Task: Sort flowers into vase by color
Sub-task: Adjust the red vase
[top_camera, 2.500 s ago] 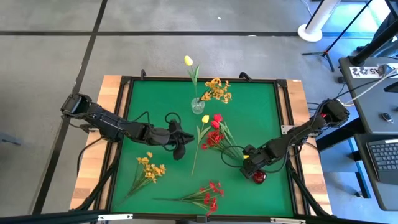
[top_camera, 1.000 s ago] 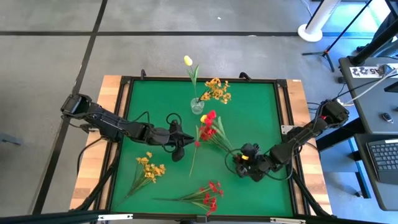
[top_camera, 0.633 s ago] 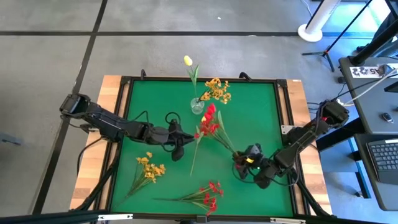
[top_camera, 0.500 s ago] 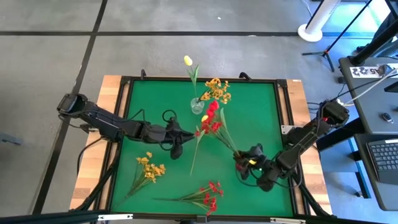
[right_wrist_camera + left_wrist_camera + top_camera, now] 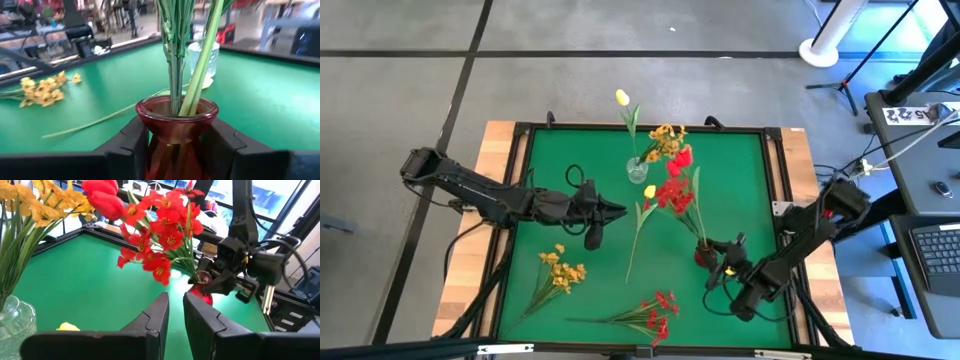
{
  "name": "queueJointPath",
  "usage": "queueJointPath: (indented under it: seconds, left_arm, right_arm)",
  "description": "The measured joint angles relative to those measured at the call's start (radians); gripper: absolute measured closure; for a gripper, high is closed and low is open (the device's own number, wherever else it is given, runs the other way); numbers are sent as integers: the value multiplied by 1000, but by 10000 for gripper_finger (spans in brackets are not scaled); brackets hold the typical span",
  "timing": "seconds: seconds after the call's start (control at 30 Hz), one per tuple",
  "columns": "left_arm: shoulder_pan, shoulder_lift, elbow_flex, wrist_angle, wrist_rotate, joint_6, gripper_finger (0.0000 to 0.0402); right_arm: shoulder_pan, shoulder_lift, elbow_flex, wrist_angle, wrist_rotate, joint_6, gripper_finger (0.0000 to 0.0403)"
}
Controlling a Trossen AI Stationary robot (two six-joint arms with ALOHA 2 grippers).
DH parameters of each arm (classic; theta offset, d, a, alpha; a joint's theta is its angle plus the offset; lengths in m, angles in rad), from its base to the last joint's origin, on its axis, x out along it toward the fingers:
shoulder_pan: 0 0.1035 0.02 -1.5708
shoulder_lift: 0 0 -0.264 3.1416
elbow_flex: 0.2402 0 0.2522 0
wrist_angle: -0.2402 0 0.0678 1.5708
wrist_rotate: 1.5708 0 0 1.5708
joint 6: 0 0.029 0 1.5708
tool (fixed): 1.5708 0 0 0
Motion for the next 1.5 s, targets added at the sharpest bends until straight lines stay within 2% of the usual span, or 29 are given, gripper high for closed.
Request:
queueJointPath:
  seconds: [0.17, 0.53, 0.83, 1.13, 1.5]
  left_arm:
    - [0, 0, 0, -5, 0, -1, 347]
    - [-16, 0, 0, -4, 1, -27, 347]
    - [-28, 1, 0, -7, 2, -28, 347]
    - [-28, 1, 0, -11, 1, -29, 347]
    - [-29, 1, 0, -11, -13, -30, 347]
  right_arm:
    - [0, 111, 0, 8, 117, 80, 265]
    - [-30, 256, 5, 54, 129, 131, 265]
    - [-32, 274, 3, 64, 107, 127, 265]
    - [-35, 276, 3, 70, 100, 52, 265]
    - [-110, 278, 3, 59, 115, 48, 265]
